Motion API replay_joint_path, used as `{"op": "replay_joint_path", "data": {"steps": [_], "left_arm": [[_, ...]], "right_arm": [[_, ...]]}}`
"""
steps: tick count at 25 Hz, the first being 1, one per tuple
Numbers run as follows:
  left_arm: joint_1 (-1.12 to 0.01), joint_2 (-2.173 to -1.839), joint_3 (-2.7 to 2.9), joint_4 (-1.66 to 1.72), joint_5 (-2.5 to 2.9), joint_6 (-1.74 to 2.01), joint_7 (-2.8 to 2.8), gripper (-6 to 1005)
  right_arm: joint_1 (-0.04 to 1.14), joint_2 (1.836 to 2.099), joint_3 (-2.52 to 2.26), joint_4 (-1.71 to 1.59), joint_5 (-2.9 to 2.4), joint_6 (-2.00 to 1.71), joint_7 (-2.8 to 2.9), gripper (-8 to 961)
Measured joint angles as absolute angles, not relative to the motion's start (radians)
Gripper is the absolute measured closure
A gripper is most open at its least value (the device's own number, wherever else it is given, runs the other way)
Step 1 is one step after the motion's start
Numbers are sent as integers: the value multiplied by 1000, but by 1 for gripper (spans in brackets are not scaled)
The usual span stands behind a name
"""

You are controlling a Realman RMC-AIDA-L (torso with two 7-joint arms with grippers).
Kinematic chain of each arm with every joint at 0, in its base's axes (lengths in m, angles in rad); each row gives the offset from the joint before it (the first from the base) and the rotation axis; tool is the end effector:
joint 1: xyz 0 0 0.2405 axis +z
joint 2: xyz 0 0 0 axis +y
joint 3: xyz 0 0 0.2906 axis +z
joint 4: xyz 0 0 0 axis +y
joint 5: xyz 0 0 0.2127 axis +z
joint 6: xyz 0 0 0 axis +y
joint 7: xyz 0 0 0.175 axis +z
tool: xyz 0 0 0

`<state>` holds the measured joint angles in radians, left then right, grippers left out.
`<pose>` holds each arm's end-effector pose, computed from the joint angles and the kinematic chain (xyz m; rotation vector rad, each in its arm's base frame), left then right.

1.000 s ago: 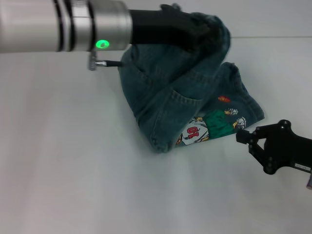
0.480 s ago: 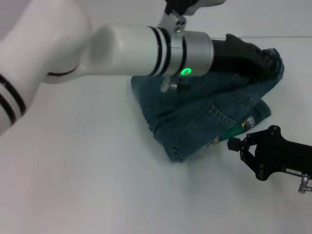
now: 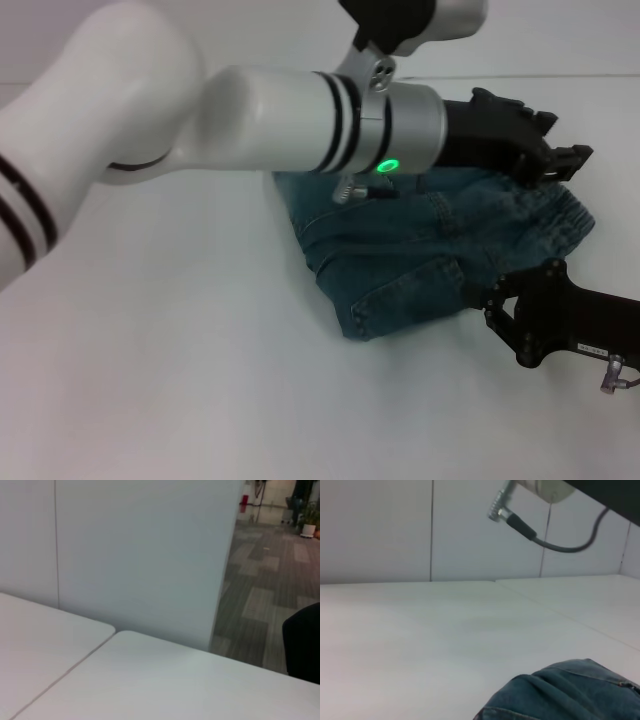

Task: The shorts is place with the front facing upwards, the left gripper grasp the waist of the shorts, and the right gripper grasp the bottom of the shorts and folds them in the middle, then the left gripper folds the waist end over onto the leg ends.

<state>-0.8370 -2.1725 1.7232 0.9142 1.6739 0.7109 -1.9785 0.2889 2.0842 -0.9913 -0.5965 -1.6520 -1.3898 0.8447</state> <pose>-0.0414 0.4132 -0.1745 -2.7868 -0.3964 -0.5493 0.3260 0.3046 -0.0704 -2.5887 0.2215 0.6031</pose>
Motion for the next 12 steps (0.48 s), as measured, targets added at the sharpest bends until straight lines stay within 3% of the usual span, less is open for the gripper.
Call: {"op": "replay_joint_path", "data": {"steps": [2, 4, 12], "left_arm": [[-793, -2172, 1686, 949, 1678, 750, -1936, 639], [-735, -2174, 1616, 992, 1678, 830, -1876, 395], [-506, -2173, 1234, 1024, 1668, 1310, -1622, 230]], "right_arm": [[290, 2084, -991, -596, -1652, -1390, 844, 883], [290, 2084, -988, -596, -1652, -1390, 845, 882], [282, 2064, -982, -602, -1652, -1425, 860, 879]]}}
